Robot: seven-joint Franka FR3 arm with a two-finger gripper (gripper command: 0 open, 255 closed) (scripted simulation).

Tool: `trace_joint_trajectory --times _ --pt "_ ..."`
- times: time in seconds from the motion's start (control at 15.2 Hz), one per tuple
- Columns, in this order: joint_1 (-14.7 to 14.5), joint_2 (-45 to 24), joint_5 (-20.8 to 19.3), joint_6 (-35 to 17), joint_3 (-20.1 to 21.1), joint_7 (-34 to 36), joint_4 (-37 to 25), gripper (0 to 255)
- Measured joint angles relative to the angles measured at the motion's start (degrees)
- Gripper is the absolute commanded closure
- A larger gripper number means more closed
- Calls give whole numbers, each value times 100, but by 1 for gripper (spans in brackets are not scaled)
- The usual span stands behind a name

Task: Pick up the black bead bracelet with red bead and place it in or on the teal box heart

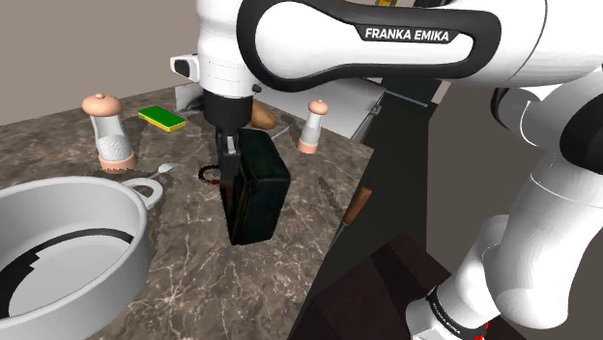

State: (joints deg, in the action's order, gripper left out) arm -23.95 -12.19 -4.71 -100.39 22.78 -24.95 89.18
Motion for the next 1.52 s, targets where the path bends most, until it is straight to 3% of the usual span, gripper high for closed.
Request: trace_joint_trajectory --times 0.33,1.06,1.52 --pt "38 60 30 274 -13 -76 -224 255" --pt "848 1816 643 -77 -636 -1553 1779 255" --pt "1007 2199 717 -392 -879 -2002 2473 255"
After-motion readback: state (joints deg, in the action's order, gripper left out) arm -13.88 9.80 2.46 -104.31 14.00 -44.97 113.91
